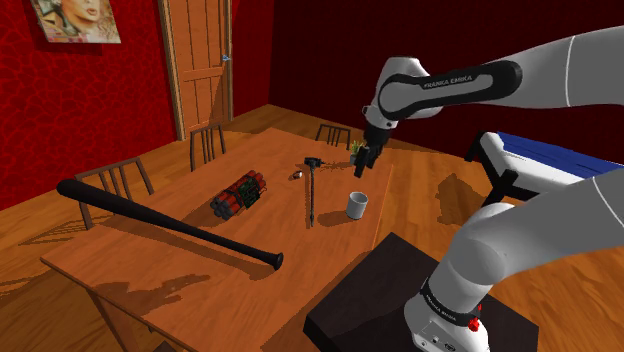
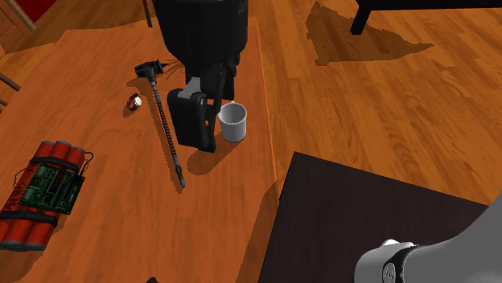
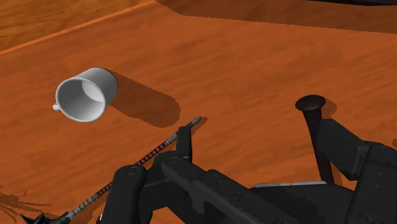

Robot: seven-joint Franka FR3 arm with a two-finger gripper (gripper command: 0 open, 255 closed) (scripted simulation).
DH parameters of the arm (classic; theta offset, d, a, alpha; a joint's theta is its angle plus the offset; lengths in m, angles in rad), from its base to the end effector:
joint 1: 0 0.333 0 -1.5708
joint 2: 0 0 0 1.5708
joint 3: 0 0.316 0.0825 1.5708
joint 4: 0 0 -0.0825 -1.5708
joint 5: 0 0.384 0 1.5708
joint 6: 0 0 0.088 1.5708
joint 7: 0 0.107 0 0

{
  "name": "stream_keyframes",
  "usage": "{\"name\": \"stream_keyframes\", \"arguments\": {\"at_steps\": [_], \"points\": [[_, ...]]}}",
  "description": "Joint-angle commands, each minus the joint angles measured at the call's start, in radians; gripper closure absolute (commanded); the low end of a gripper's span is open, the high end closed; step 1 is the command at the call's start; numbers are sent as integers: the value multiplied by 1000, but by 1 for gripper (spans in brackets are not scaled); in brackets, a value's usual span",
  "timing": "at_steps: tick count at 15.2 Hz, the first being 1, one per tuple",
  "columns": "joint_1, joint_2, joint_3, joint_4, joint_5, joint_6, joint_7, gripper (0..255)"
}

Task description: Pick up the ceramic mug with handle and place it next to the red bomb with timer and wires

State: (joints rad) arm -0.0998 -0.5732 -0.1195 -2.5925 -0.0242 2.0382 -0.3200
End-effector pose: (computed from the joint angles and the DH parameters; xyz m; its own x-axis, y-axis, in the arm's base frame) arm 0.3610 -0.0820 0.4442 0.9912 0.1290 0.0289 0.1300 -0.9909 -0.0356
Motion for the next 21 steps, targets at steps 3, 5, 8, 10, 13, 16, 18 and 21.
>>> {"name": "stream_keyframes", "arguments": {"at_steps": [3,5,8,10,13,16,18,21], "points": [[-20,126,-41,-11,-28,139,-50,0],[-29,192,-61,-12,-39,206,-73,0],[-40,299,-90,-3,-47,304,-110,0],[-46,374,-109,11,-47,367,-137,0],[-55,493,-134,42,-34,455,-182,0],[-66,615,-152,85,-6,534,-234,0],[-78,697,-156,120,20,581,-273,0],[-107,819,-151,183,63,640,-330,0]]}}
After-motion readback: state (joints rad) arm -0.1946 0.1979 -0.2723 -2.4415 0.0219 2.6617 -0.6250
